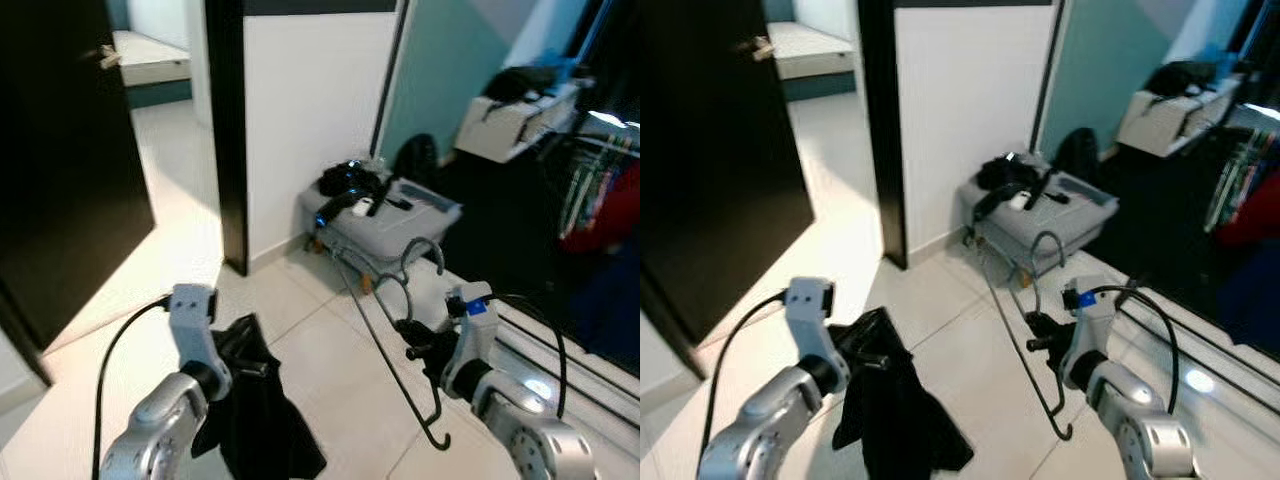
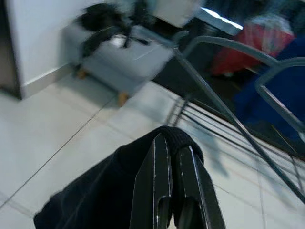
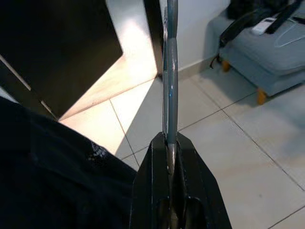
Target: Hang hanger
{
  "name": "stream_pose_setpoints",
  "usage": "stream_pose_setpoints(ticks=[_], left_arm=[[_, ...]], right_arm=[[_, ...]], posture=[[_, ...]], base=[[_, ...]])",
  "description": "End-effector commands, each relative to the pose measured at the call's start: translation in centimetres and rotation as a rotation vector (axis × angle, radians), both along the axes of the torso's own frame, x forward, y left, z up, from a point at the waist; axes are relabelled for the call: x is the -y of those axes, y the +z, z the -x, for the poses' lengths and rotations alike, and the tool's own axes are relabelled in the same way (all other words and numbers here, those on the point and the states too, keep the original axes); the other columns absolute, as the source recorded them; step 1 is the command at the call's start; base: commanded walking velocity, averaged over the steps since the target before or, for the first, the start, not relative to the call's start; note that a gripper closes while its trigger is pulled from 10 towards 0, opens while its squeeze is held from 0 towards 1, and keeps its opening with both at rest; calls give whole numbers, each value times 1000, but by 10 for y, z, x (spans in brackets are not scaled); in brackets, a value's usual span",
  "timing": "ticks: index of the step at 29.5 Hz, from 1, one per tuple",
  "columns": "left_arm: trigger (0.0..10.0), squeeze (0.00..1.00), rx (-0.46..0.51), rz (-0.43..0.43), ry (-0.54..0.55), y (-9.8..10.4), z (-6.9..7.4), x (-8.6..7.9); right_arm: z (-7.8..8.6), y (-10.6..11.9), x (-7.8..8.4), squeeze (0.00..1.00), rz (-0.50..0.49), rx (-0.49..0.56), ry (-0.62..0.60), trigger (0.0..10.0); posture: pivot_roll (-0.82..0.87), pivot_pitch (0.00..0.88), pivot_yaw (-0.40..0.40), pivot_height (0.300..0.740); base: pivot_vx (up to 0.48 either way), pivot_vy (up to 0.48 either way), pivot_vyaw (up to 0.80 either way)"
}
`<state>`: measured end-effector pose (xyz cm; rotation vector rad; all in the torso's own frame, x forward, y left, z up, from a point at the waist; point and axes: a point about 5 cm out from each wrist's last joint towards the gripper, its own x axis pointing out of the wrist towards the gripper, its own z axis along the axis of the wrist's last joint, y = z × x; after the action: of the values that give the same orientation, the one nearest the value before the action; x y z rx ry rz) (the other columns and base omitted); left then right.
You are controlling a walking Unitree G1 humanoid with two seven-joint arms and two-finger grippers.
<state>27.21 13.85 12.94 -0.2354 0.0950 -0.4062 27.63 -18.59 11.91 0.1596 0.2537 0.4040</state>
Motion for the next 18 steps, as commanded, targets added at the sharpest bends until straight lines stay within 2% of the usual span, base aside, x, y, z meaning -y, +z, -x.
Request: stream_pose_setpoints(ticks=[1,2,3,4,6,9,10,12,14,15,17,18], left_arm=[[10000,0,19,-35,-51,6,-4,1],[10000,0,19,-35,-51,6,-4,1],[10000,0,45,-57,-78,14,-10,5],[10000,0,108,-95,-140,32,-20,14],[10000,0,136,-109,-172,40,-22,19],[10000,0,246,-156,-247,69,-31,34],[10000,0,246,-156,-247,69,-31,34],[10000,0,297,-190,-242,84,-38,38],[10000,0,364,-239,-207,103,-51,39],[10000,0,364,-239,-207,103,-51,39],[10000,0,401,-239,-171,120,-61,43],[10000,0,401,-239,-171,120,-61,43]], right_arm=[[3,-1,-2,0,-22,-16,22,10000],[3,-1,-2,0,-22,-16,22,10000],[6,1,-2,0,-32,-14,46,10000],[11,3,-4,0,-23,-2,113,10000],[14,4,-6,0,-6,5,154,10000],[28,9,-5,0,62,21,292,10000],[28,9,-5,0,62,21,292,10000],[34,17,-1,0,49,32,336,10000],[45,32,6,0,28,52,412,10000],[45,32,6,0,28,52,412,10000],[65,39,9,0,39,17,518,10000],[65,39,9,0,39,17,518,10000]], posture=[[-44,0,-47,740],[-44,0,-47,740],[-47,0,-43,740],[-53,0,-33,740],[-56,0,-29,740],[-58,0,-19,740],[-58,0,-19,740],[-65,0,-12,740],[-82,0,-2,740],[-82,0,-2,740],[-97,0,5,740],[-97,0,5,740]], base=[[0,0,-800],[0,0,-800],[0,0,-800],[0,0,-800],[0,0,-800],[0,0,-800],[0,0,-800],[0,0,-800],[0,0,0],[0,0,0],[0,0,0],[0,0,0]])
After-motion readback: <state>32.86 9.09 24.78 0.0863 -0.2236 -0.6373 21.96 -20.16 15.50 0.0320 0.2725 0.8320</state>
